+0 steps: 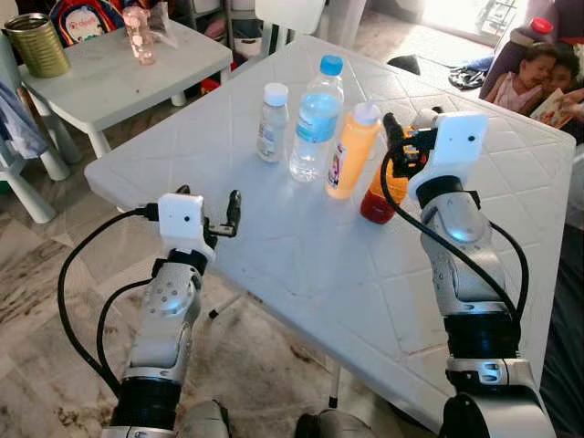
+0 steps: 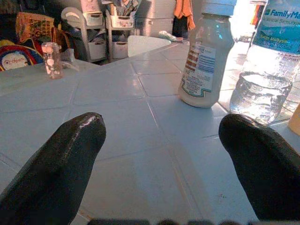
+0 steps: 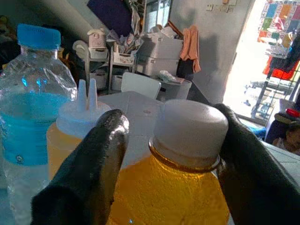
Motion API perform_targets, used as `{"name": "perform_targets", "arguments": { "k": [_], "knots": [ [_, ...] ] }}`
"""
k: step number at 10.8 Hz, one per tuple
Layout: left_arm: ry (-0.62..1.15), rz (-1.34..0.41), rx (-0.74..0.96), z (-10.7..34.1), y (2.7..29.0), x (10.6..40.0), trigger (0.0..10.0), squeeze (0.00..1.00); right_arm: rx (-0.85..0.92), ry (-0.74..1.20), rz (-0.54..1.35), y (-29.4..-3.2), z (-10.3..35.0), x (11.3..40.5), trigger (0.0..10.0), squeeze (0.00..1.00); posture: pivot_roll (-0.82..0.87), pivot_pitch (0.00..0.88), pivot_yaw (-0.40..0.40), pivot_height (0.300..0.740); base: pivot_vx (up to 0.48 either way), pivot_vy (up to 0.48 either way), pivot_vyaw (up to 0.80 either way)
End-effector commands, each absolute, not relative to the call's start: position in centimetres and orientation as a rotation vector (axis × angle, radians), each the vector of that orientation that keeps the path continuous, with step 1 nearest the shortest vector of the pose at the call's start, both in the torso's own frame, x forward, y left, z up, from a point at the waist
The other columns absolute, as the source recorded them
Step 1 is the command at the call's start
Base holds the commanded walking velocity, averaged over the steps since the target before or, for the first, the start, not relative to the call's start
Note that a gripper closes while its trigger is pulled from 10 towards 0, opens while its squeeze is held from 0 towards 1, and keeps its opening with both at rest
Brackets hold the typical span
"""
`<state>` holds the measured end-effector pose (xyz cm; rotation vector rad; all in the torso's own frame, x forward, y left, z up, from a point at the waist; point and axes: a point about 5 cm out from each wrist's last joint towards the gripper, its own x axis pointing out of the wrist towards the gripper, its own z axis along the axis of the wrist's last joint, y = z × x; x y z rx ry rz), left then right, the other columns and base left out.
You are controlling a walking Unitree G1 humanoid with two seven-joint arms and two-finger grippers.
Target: Restocking fridge
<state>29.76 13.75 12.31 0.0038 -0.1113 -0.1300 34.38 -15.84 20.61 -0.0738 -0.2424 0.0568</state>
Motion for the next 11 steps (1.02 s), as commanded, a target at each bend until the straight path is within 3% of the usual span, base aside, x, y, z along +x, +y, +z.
{"name": "perform_targets", "arguments": {
  "k": [1, 7, 11],
  "knots": [
    [-0.11, -0.134, 0.011, 12.4, 13.5, 29.9, 10.0, 0.0, -0.077, -0.236, 0.05, -16.0, 20.9, 34.5, 0.0, 0.0, 0.04, 0.091, -0.073, 0.74, 0.0, 0.0, 0.0],
    [-0.046, -0.091, 0.024, 11.1, 14.6, 29.4, 10.0, 0.0, -0.086, -0.219, 0.021, -16.3, 20.8, 34.0, 0.0, 0.0, 0.04, 0.09, -0.068, 0.74, 0.0, 0.0, 0.0],
    [-0.023, -0.079, 0.016, 10.7, 15.1, 29.4, 10.0, 0.0, 0.065, -0.212, 0.283, -10.6, 21.9, 31.2, 0.0, 0.0, 0.05, 0.088, -0.061, 0.74, 0.0, 0.0, 0.0]
  ]
}}
